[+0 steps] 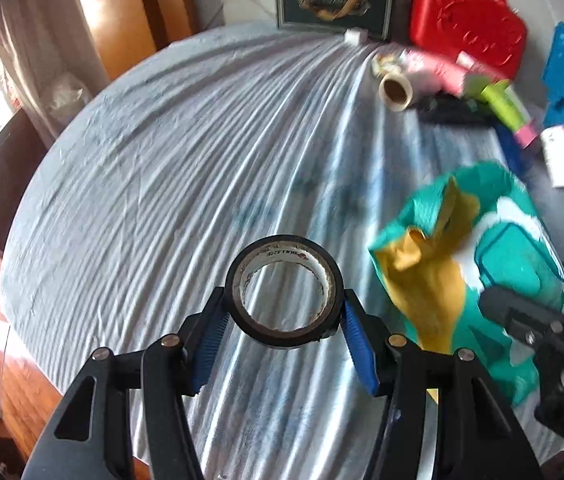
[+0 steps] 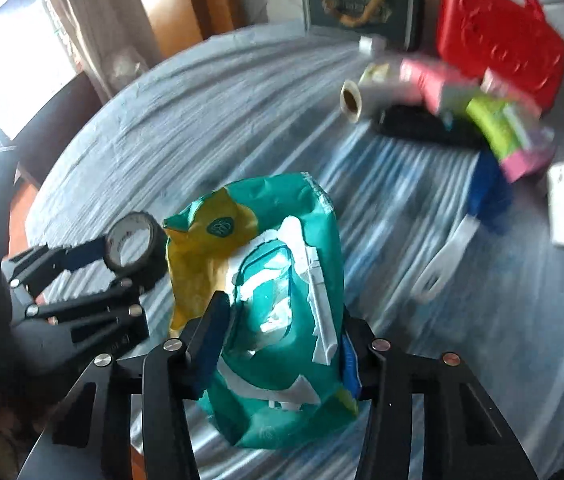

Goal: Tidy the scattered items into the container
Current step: 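Carry the tape roll and wipes pack over the blue crate and release both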

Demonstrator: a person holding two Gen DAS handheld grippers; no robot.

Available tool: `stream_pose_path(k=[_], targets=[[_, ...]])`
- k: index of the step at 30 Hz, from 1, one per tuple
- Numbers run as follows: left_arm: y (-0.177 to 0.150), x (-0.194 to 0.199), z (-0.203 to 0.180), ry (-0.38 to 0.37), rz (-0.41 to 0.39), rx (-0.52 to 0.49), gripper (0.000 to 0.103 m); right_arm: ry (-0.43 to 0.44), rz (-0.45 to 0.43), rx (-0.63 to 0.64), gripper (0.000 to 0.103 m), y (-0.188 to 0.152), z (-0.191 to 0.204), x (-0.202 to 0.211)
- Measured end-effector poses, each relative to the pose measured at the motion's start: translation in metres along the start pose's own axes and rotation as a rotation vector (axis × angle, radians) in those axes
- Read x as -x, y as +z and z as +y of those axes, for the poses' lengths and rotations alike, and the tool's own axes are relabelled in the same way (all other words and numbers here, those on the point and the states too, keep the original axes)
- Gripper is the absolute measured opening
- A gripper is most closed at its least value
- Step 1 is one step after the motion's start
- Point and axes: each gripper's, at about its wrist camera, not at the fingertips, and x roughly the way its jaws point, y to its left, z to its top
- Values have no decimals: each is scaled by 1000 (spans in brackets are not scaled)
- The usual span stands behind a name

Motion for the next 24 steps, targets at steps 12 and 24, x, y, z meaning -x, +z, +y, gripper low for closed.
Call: stream_pose_path(k=[12,24], targets=[[73,104,-39,-136,-236,-104,55,-205,-261,-93,48,53,-14,127],[107,215,-150,-336,-470,-247,55,-461,-530,-202,48,40,-71,294]])
